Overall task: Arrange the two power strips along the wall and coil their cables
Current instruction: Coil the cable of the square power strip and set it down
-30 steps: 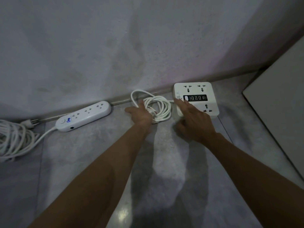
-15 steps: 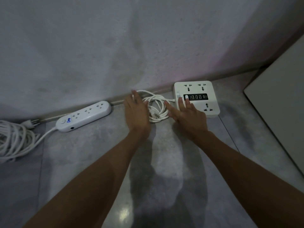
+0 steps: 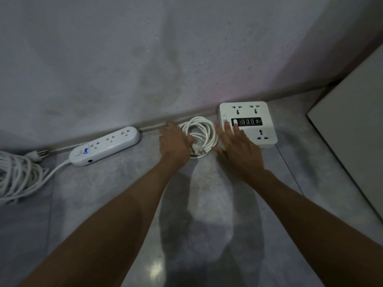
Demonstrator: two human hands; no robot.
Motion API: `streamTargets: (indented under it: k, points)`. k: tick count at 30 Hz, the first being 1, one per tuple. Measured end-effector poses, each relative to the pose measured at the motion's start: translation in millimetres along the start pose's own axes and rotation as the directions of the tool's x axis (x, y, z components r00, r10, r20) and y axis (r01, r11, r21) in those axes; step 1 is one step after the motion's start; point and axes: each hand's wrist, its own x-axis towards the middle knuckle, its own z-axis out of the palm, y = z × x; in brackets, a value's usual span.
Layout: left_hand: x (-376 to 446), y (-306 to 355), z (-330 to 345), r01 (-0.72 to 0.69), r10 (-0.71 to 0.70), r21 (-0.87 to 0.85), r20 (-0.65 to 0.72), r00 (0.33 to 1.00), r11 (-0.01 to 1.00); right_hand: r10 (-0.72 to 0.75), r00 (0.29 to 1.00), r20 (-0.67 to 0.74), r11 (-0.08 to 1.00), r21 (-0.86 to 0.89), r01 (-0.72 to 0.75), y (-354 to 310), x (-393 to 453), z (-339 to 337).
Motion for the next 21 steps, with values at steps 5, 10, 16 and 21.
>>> streamTargets:
  k: [5,10,16,21]
  points:
    - [3.2,4.9,8.7,0.146,-0.146,-0.156,0.009,0.989,0.977,0.135,0.991,0.025,0.99,0.048,-0.136,2.0,4.9,0.1]
    - [-2.2,14.5,7.4,0.178,-0.194,-0.427,0.005,0.981,0.887,0.384,0.922,0.044,0.915,0.112,-0.386,-2.8,3.1,2.3]
    - [-12.6,9.8,21.8,-0.035,-0.042,-0.407,-0.18,0.983,0.913,0.623,0.771,0.131,0.736,0.237,-0.634,12.9,17.5,-6.6]
    - [-11.2,-1.6,28.4,-0.105,0.065,-0.17,-0.223,0.973,0.98,0.614,0.779,0.13,0.739,0.254,-0.624,20.8,20.3,-10.0]
